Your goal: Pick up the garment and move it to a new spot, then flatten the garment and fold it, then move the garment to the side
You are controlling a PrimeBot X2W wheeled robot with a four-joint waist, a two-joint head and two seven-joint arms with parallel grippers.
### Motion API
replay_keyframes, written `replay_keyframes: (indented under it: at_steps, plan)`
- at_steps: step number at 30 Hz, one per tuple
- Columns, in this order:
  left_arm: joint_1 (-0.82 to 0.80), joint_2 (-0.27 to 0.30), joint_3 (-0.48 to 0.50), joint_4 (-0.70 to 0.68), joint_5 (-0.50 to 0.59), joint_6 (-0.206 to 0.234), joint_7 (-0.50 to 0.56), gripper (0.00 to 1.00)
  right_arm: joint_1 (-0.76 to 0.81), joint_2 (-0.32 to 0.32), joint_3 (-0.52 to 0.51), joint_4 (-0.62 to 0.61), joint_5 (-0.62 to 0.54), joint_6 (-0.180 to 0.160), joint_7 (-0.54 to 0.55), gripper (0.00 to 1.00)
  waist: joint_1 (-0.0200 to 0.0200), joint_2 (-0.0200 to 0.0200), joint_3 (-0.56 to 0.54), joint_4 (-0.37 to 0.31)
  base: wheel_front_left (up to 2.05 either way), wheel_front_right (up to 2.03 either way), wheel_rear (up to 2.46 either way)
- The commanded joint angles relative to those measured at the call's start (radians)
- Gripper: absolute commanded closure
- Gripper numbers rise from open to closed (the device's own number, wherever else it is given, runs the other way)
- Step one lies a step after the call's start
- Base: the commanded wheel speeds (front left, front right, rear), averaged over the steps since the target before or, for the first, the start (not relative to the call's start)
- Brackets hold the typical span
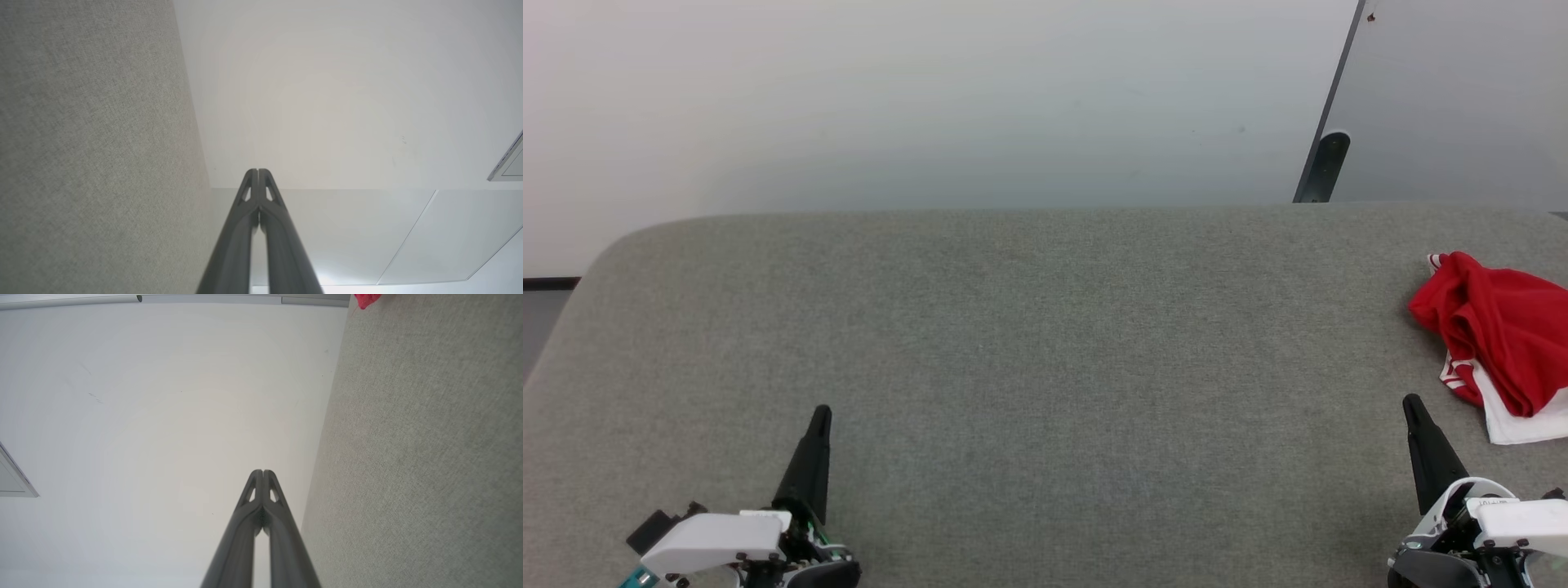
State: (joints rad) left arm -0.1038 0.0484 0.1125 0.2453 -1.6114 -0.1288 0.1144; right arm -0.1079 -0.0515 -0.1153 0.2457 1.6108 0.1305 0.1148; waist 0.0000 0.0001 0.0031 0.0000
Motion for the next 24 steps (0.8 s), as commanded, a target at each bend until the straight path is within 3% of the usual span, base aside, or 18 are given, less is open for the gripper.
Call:
replay_keyframes:
  at_steps: [1,24]
  plan:
    - [-0.011,0.001,0.003,0.000,-0.003,-0.004,0.003,1.00,-0.001,0.004,0.002,-0.002,0.004,0.000,0.001,1.00,0.0000,-0.0001,0.000,0.000,0.00,0.00,0.00]
    - [-0.011,0.001,0.003,0.000,-0.003,-0.004,0.003,1.00,-0.001,0.004,0.002,-0.002,0.004,0.000,0.001,1.00,0.0000,-0.0001,0.000,0.000,0.00,0.00,0.00]
